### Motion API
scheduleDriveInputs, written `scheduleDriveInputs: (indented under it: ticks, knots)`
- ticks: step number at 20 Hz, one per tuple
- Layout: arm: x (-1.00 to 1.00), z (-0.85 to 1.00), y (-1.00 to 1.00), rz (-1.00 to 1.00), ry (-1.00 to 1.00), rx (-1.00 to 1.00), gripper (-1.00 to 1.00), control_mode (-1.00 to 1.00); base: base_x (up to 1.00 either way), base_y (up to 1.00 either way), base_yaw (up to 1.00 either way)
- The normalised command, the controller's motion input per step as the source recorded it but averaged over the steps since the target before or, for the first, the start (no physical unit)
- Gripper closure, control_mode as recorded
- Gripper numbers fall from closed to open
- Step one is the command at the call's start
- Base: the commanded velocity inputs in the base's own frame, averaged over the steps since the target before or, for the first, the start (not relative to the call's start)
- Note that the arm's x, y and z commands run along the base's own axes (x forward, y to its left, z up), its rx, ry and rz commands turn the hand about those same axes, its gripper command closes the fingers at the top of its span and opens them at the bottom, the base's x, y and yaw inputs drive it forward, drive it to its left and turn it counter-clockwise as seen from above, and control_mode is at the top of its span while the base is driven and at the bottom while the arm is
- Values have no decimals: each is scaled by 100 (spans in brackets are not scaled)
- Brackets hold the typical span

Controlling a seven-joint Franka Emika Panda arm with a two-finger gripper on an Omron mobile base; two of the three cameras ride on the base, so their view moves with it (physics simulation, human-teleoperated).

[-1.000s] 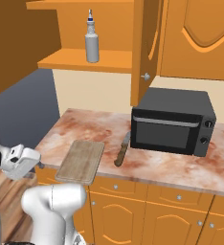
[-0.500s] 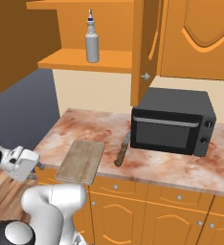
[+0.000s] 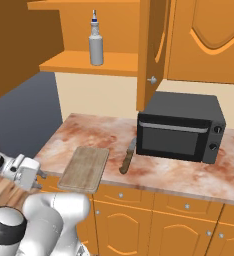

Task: Move the cutting board and knife to the sink. Then move spray from the cabinet to the counter.

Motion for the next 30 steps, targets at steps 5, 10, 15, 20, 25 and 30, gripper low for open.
scheduleDriveInputs:
  ticks: [5, 10, 15, 20, 25, 30]
  knots:
    - [4, -3, 0, -13, 0, -8, -100, -100, 0, 0, 0]
    - [0, -7, 0, -14, 0, -12, -100, -100, 0, 0, 0]
    - [0, -4, -1, -10, 0, -11, -100, -100, 0, 0, 0]
    - [0, 0, 0, 0, 0, -6, -100, -100, 0, 0, 0]
    - [1, -2, 0, 1, -1, -5, -100, -100, 0, 0, 0]
    - [9, -3, 0, 9, -3, -3, -100, -100, 0, 0, 0]
